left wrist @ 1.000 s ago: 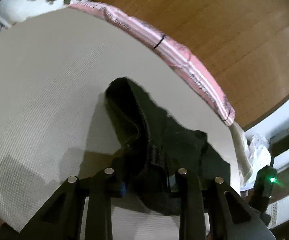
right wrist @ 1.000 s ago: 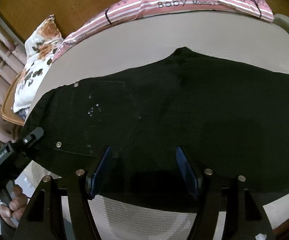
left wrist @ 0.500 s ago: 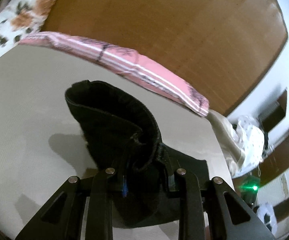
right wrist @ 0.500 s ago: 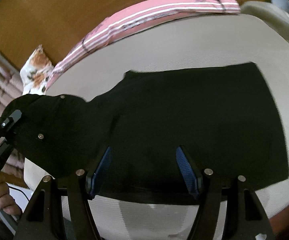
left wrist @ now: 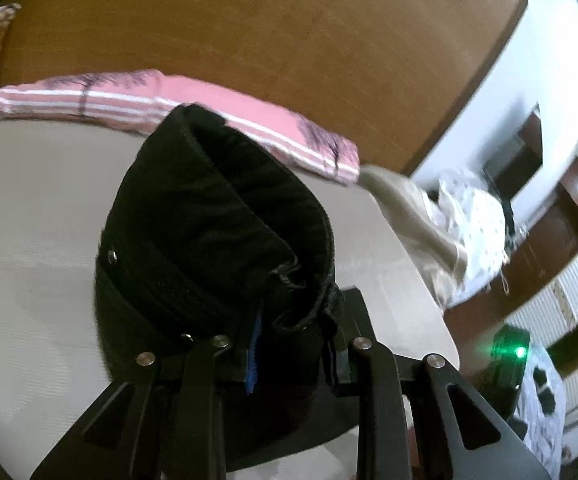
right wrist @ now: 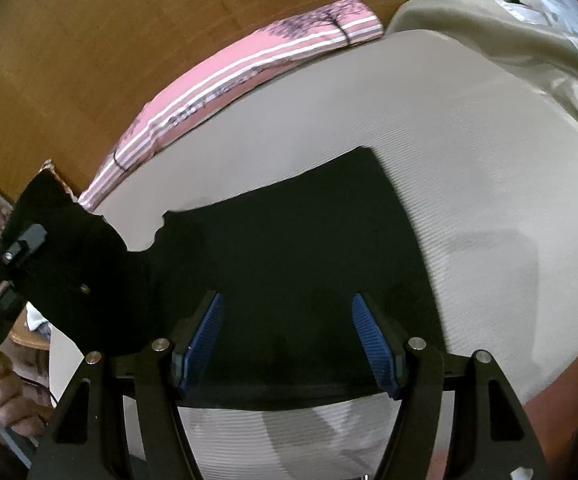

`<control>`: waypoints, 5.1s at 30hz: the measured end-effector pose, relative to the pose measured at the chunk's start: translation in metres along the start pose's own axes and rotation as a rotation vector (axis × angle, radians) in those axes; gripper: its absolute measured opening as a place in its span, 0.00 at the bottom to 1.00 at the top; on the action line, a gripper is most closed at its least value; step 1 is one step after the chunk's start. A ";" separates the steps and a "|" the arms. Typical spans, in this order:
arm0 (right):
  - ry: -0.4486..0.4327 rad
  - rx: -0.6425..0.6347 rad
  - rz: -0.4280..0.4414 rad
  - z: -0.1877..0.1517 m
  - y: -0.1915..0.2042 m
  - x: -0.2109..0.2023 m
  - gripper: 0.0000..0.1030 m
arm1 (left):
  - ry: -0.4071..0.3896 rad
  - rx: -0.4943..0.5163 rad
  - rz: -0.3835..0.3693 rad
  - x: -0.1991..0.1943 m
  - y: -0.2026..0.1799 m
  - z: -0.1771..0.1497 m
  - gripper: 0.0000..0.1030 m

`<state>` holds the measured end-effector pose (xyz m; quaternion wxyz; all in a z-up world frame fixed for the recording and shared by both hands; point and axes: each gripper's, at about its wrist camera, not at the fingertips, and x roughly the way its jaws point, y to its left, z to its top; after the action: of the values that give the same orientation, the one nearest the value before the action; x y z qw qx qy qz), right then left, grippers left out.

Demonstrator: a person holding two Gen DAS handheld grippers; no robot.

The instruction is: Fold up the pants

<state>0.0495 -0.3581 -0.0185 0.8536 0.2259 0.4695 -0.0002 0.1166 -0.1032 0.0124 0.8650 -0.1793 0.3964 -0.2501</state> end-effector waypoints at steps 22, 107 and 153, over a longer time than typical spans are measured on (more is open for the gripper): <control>0.144 0.076 0.252 0.020 -0.039 0.028 0.62 | 0.251 0.301 0.031 0.096 -0.062 -0.071 0.40; 0.082 -0.004 0.094 0.017 -0.051 0.002 0.10 | 0.317 0.217 0.226 0.074 0.029 -0.074 0.58; 0.140 0.060 0.063 0.003 -0.089 0.030 0.39 | 0.363 0.042 0.140 0.067 0.069 -0.060 0.62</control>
<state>0.0500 -0.4323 -0.0757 0.8110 0.2654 0.5205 0.0287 0.1277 -0.0929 -0.1002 0.7982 -0.0851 0.5519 -0.2258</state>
